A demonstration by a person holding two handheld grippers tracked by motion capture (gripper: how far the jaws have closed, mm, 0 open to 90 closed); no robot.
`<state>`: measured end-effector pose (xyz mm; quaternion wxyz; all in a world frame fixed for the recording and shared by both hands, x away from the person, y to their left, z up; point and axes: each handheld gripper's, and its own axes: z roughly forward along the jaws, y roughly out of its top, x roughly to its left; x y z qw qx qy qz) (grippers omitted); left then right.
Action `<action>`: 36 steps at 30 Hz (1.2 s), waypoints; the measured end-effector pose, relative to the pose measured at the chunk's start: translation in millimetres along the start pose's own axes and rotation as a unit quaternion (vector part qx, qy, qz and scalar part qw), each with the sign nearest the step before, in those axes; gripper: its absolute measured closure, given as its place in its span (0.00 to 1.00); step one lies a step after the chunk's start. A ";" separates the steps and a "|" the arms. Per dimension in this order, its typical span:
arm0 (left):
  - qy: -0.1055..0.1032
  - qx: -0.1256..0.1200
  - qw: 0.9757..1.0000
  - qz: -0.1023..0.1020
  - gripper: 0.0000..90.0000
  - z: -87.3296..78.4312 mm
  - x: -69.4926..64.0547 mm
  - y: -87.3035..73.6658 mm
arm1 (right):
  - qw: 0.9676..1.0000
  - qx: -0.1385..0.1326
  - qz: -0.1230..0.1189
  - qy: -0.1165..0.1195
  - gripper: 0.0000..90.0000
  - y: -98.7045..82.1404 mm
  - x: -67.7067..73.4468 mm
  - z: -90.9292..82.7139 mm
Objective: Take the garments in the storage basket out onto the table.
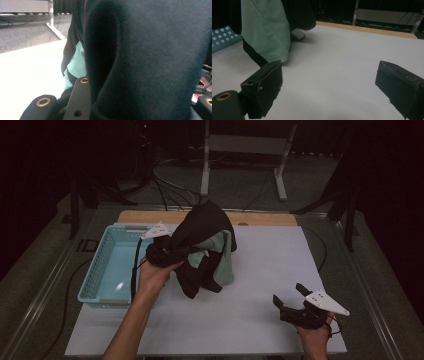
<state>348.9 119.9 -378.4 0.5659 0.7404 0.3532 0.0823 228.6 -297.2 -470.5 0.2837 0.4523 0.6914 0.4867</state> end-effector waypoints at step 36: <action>-0.018 0.029 0.999 -0.014 0.77 17.2 -4.8 -32.3 | 1.000 -0.001 0.000 0.000 0.08 0.0 0.0 -0.4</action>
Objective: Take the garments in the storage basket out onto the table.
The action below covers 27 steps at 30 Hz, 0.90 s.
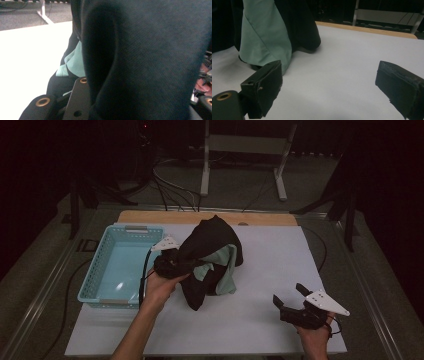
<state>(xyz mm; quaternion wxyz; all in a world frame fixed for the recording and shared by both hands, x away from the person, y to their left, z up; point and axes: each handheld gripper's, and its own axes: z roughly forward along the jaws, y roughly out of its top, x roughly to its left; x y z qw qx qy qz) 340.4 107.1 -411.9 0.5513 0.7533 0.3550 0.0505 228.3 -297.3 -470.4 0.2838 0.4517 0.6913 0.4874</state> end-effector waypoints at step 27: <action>0.000 0.027 1.000 -0.009 0.76 14.6 3.4 -21.6 | 1.000 0.001 0.000 0.001 0.08 -0.1 0.2 0.5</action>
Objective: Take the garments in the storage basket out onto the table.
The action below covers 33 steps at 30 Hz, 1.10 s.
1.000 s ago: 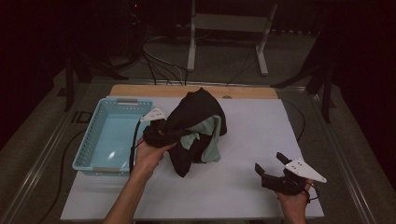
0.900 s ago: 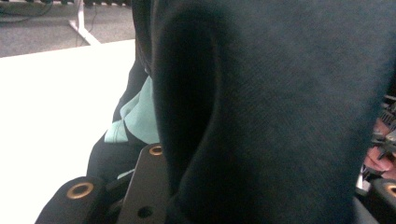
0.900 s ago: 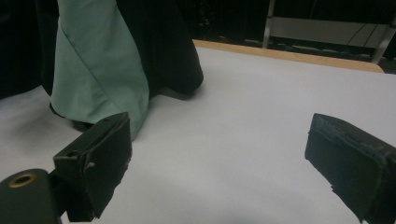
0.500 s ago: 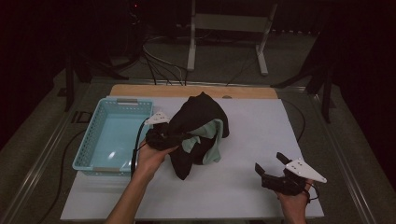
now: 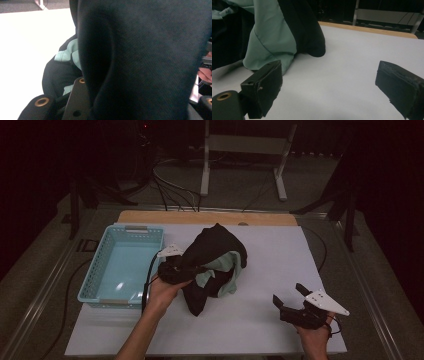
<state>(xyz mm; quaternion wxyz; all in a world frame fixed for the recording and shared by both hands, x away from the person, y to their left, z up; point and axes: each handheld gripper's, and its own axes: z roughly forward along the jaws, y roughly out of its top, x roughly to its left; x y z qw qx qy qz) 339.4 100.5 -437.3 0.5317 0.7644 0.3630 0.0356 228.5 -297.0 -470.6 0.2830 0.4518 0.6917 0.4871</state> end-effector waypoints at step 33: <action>0.005 0.032 0.999 -0.001 0.73 22.1 -0.8 -15.7 | 1.000 0.001 -0.001 0.000 0.08 0.0 -0.1 -0.1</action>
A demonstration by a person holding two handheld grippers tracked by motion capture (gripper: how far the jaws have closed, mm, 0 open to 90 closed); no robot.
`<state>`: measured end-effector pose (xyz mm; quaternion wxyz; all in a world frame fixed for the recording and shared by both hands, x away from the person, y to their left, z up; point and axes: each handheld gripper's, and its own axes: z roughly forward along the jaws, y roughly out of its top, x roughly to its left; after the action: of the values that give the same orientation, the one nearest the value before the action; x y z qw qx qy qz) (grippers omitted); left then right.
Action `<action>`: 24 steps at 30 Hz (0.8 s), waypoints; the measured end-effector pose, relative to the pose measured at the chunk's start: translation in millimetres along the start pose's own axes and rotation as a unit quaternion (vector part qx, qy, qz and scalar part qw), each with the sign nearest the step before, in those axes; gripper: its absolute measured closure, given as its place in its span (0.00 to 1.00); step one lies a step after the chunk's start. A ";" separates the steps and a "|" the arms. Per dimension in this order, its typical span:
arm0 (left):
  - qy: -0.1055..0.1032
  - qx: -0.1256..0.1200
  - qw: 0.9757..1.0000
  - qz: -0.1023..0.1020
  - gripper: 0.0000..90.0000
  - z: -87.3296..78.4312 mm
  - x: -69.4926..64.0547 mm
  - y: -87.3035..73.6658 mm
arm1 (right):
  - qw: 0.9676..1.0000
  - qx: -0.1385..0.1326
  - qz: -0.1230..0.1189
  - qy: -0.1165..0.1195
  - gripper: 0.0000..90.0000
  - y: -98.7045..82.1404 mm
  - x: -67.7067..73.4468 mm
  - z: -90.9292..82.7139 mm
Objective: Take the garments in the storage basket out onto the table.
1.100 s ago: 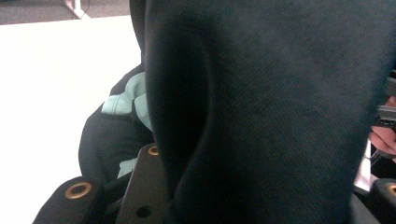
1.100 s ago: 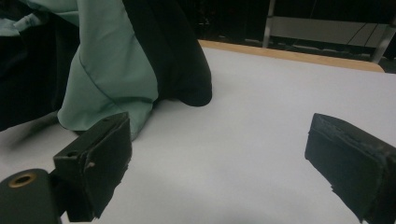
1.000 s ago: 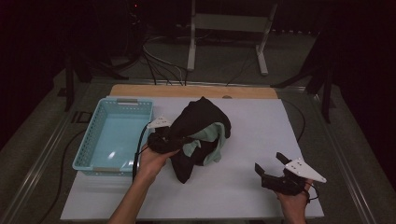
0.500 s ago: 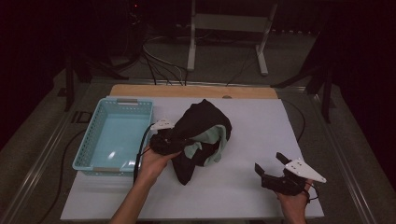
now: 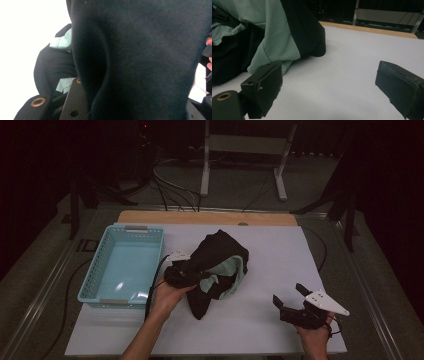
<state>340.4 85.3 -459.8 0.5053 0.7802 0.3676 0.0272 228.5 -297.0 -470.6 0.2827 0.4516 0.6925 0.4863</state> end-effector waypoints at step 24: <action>0.031 -0.002 1.000 0.001 0.00 7.8 -8.1 1.3 | 1.000 0.000 0.000 0.000 0.08 0.0 0.1 0.0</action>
<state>338.5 74.1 -459.9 0.4949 0.7784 0.3827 0.0525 228.4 -296.9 -470.6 0.2829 0.4515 0.6928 0.4859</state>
